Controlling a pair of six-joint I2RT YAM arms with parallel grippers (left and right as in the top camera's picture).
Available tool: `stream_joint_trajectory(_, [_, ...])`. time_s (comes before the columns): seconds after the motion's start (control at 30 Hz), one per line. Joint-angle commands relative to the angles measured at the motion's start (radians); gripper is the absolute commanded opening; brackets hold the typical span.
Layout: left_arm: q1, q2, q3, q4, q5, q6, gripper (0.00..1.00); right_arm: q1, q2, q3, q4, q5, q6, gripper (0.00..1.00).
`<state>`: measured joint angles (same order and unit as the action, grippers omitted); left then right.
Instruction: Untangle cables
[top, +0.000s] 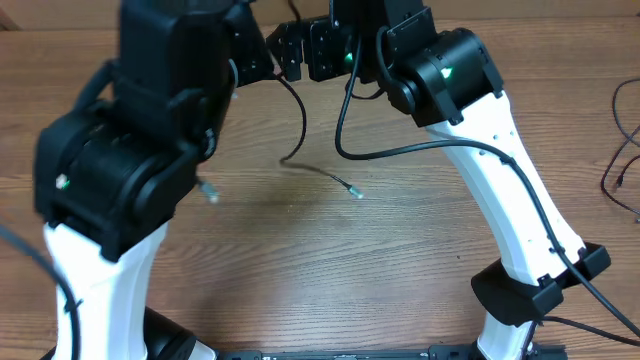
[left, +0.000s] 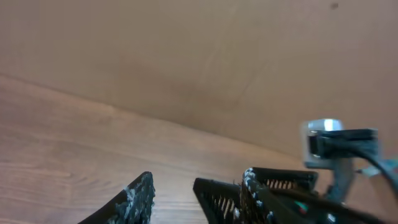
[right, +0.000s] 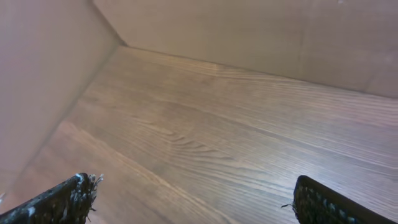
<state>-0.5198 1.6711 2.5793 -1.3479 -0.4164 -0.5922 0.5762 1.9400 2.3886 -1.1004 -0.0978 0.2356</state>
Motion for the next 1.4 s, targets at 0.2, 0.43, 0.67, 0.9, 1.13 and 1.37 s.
stream_joint_trajectory(0.2, [-0.004, -0.064, 0.105, -0.031, -0.012, 0.036, 0.04, -0.095, 0.0, 0.006, -0.002, 0.168, 0.08, 1.0])
stream_joint_trajectory(0.43, [-0.004, -0.108, 0.106, -0.029, -0.047, 0.06, 0.04, -0.202, 0.0, 0.006, -0.051, 0.228, 0.079, 1.0])
stream_joint_trajectory(0.67, [-0.004, -0.117, 0.106, -0.034, -0.063, 0.077, 0.04, -0.302, 0.0, 0.006, -0.095, 0.222, 0.078, 1.0])
stream_joint_trajectory(0.9, [-0.004, -0.111, 0.106, -0.035, -0.06, 0.076, 0.04, -0.33, 0.0, 0.006, -0.101, 0.04, 0.037, 1.0])
stream_joint_trajectory(1.13, [-0.004, -0.09, 0.106, -0.071, -0.047, 0.084, 0.04, -0.307, 0.0, 0.006, -0.127, -0.08, -0.074, 1.0])
stream_joint_trajectory(1.37, [-0.004, -0.051, 0.106, -0.145, 0.09, 0.257, 0.04, -0.315, 0.0, 0.006, -0.175, -0.187, -0.195, 1.0])
